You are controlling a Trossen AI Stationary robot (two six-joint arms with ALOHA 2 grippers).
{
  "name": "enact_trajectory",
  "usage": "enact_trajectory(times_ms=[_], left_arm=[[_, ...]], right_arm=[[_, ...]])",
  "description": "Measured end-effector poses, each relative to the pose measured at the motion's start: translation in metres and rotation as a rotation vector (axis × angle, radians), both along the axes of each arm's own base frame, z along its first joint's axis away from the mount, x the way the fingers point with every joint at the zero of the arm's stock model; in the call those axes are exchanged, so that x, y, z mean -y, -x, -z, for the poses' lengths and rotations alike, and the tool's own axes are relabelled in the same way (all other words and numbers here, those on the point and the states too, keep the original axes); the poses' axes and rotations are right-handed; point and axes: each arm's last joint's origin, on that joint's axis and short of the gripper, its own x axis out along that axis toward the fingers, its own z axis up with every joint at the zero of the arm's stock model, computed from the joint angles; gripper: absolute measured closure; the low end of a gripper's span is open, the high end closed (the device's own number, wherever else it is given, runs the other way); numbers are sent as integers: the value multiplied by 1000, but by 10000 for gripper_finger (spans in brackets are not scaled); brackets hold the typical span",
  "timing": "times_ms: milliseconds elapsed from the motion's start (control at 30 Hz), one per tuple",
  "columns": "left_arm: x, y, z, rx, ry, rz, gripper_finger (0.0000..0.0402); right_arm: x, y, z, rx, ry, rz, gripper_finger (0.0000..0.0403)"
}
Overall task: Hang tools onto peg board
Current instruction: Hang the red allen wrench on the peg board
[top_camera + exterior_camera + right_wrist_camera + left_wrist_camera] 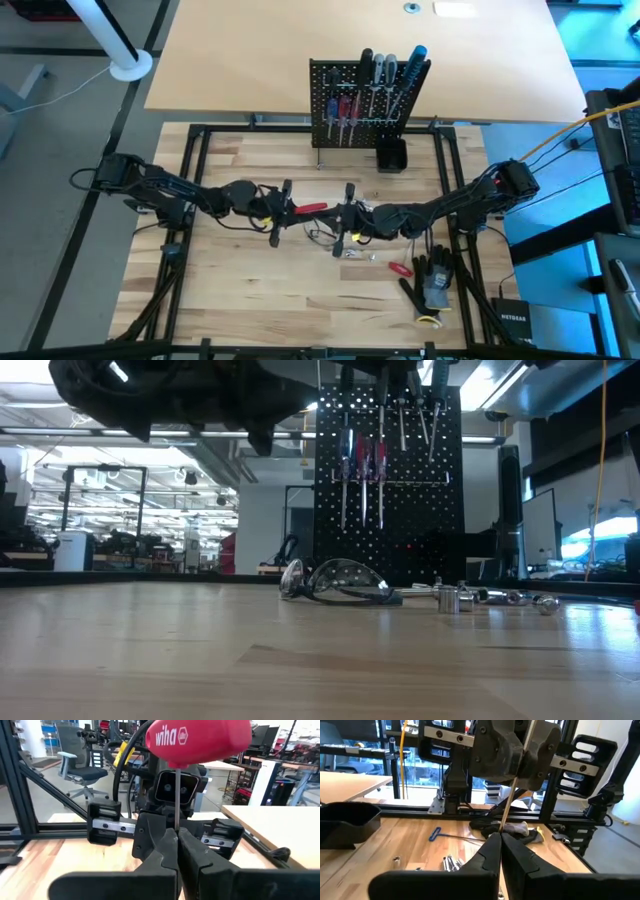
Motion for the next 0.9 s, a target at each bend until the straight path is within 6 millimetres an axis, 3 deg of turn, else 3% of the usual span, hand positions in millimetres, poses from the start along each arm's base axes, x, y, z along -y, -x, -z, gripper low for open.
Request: enact_trajectory(times_ms=[167,433,667,900], left_arm=[[-1,11,-8,-65,-38,1,398],[-5,42,-12,-121,-118,-79,399],[-12,62,5,-98,-167,-124,399],[-20,63,10,-107,-155,-163,398]], right_arm=[[3,9,-7,-53,22,29,402],[23,55,-25,-57,29,193,402],[59,95,2,-37,-28,308,402],[104,109,29,-39,-82,422,402]])
